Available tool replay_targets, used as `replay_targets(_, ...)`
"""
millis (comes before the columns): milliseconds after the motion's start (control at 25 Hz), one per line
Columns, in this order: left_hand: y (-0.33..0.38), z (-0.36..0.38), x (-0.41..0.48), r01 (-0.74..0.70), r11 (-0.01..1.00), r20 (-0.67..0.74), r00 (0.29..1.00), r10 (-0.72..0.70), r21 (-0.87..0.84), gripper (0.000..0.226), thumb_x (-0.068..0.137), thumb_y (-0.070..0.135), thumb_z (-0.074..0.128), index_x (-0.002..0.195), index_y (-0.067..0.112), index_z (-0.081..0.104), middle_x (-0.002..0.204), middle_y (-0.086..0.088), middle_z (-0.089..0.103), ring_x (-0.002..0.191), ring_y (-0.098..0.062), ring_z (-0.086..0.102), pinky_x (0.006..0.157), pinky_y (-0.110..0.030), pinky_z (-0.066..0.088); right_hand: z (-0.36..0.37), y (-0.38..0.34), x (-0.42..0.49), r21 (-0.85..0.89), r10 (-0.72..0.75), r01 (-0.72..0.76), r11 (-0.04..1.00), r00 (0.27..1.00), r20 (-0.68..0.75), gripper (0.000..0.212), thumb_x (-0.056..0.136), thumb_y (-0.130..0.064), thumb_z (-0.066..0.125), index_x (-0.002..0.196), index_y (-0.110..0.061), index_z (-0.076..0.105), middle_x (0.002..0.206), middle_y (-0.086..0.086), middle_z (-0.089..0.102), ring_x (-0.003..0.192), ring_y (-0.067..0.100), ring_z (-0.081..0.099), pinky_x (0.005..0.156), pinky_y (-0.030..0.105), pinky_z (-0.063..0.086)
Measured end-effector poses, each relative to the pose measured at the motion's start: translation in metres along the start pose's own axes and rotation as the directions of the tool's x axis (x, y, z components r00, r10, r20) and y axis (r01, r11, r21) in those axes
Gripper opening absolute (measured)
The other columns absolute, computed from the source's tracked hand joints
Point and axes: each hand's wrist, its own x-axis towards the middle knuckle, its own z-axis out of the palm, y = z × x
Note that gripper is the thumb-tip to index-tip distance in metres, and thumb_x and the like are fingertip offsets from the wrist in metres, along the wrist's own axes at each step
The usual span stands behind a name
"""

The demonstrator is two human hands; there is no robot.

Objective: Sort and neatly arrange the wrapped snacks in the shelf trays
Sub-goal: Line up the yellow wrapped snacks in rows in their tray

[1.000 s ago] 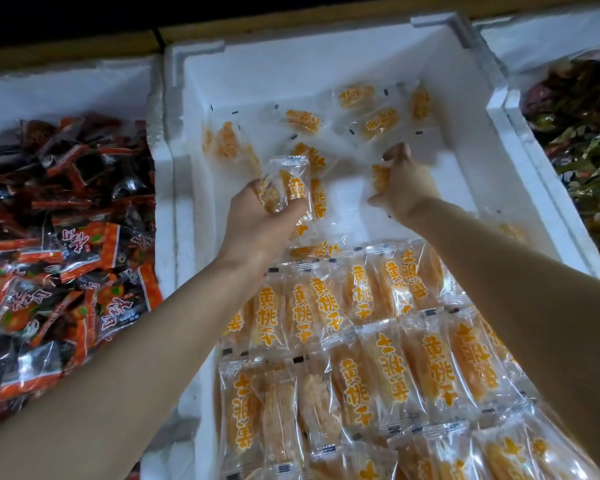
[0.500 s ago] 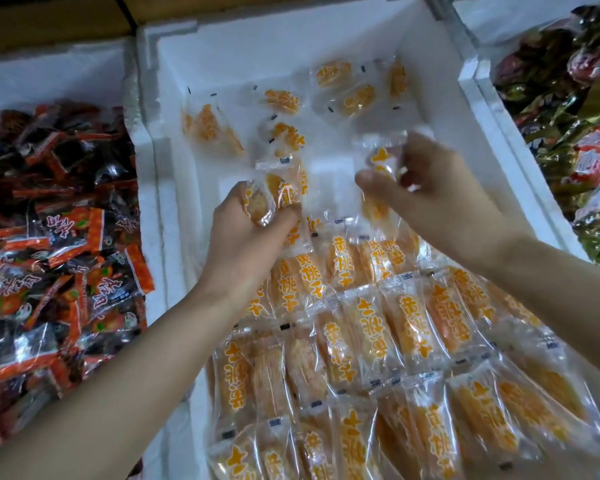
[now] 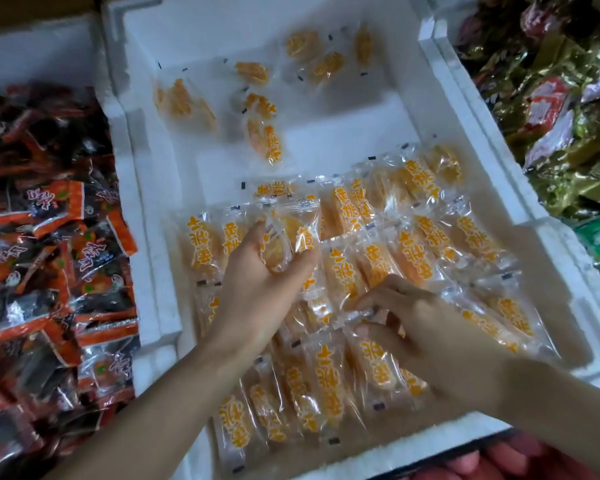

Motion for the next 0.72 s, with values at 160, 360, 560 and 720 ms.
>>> replay_targets(160,0.002,0.001,-0.021,0.001,0.999,0.041,0.999,-0.003,0.033,0.064,0.08,0.037,0.07,0.138,0.021,0.045,0.119,0.016,0.059,0.092,0.009,0.054,0.064,0.008,0.03,0.002,-0.006,-0.01,-0.331,-0.129,0.09,0.939,0.987,-0.097,0.03,0.087,-0.04,0.044,0.108,-0.029,0.063,0.103,-0.007,0.055,0.067,0.005,0.06,0.055,0.021,0.047)
replay_targets(360,0.002,-0.003,-0.038,0.032,0.995,0.324,0.946,0.001,-0.096,0.049,0.069,0.041,0.08,0.112,0.033,0.058,0.092,0.018,0.071,0.082,0.007,0.065,0.076,-0.024,0.053,-0.009,-0.028,0.002,0.622,0.25,-0.132,0.772,0.963,-0.105,0.04,0.082,-0.051,0.06,0.114,-0.028,0.051,0.101,-0.006,0.062,0.077,0.006,0.059,0.077,0.027,0.051)
replay_targets(560,0.001,-0.006,-0.049,0.008,1.0,0.378,0.926,-0.006,-0.003,0.024,0.08,0.043,0.069,0.094,0.033,0.053,0.078,0.025,0.063,0.069,0.01,0.059,0.061,-0.012,0.042,-0.02,-0.03,-0.001,0.693,0.308,-0.165,0.702,0.948,-0.086,0.027,0.074,-0.019,0.072,0.094,-0.021,0.054,0.074,-0.004,0.063,0.061,0.01,0.059,0.064,0.028,0.049)
replay_targets(720,-0.002,-0.006,-0.03,0.308,0.925,0.173,0.946,-0.274,-0.223,0.017,0.093,0.001,0.049,0.089,0.018,0.05,0.091,-0.002,0.055,0.086,-0.015,0.054,0.08,-0.024,0.041,-0.039,-0.005,-0.02,0.266,0.228,-0.186,0.946,0.964,-0.134,0.029,0.085,-0.013,0.061,0.099,-0.033,0.044,0.077,-0.012,0.055,0.063,0.008,0.06,0.06,0.017,0.045)
